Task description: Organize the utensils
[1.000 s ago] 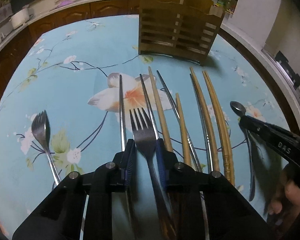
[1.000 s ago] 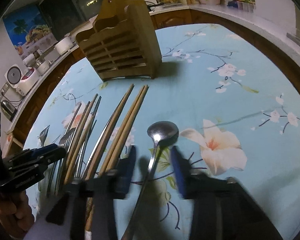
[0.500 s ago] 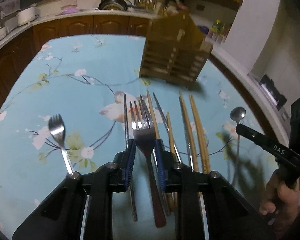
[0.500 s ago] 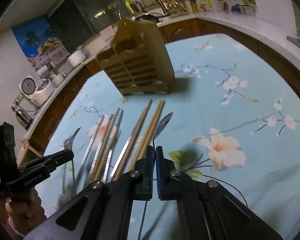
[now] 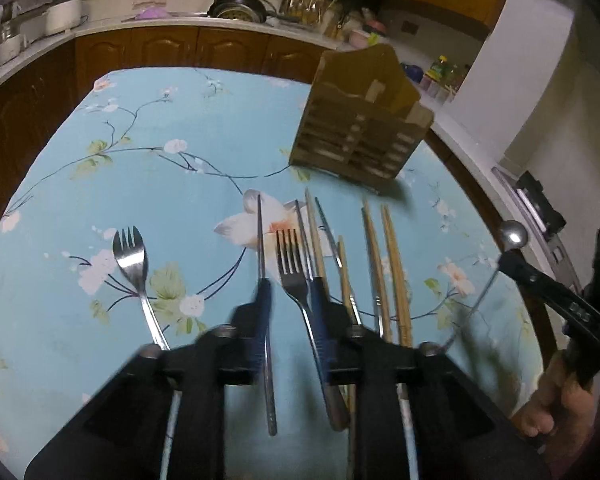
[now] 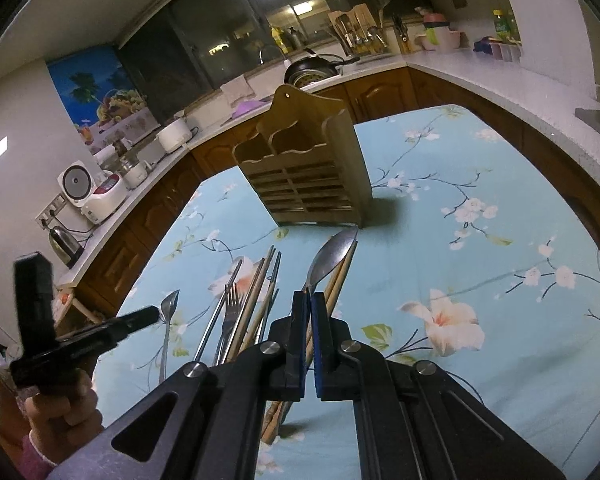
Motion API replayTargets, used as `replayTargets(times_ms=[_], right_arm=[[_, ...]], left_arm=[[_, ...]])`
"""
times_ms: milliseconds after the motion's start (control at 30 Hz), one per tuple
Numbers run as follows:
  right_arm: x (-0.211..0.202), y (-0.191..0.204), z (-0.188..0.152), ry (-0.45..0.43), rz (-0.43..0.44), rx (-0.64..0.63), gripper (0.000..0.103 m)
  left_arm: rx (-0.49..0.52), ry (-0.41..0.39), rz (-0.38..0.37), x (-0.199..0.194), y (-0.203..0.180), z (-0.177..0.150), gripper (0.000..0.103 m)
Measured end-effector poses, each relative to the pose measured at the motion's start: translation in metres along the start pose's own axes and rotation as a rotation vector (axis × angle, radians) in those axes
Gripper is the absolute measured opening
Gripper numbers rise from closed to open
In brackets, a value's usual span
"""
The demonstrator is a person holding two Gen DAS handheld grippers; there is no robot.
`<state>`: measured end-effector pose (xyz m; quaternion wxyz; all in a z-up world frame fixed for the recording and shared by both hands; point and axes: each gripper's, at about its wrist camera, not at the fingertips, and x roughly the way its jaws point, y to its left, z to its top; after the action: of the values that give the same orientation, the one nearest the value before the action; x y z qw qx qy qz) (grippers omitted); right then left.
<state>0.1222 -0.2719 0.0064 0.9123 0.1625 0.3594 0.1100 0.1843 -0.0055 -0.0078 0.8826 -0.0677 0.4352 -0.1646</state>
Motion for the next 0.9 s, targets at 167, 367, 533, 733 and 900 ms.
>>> replayTargets(times_ms=[167, 367, 533, 733, 900], right_arm=[[-0.001, -0.005, -0.001, 0.000, 0.004, 0.013, 0.002], [-0.003, -0.012, 0.000, -0.004, 0.008, 0.028, 0.002], [0.001, -0.019, 0.001, -0.002, 0.013, 0.048, 0.002], [0.002, -0.025, 0.000, -0.003, 0.018, 0.062, 0.002], [0.002, -0.026, 0.002, -0.008, 0.020, 0.067, 0.002]], left_arm=[[0.056, 0.031, 0.032, 0.027, -0.009, 0.004, 0.028], [0.121, 0.069, 0.034, 0.057, -0.013, 0.021, 0.028], [0.182, 0.106, 0.042, 0.079, -0.015, 0.032, 0.028], [0.203, 0.122, 0.010, 0.089, -0.013, 0.031, 0.007], [0.232, 0.076, 0.023, 0.073, -0.018, 0.028, 0.000]])
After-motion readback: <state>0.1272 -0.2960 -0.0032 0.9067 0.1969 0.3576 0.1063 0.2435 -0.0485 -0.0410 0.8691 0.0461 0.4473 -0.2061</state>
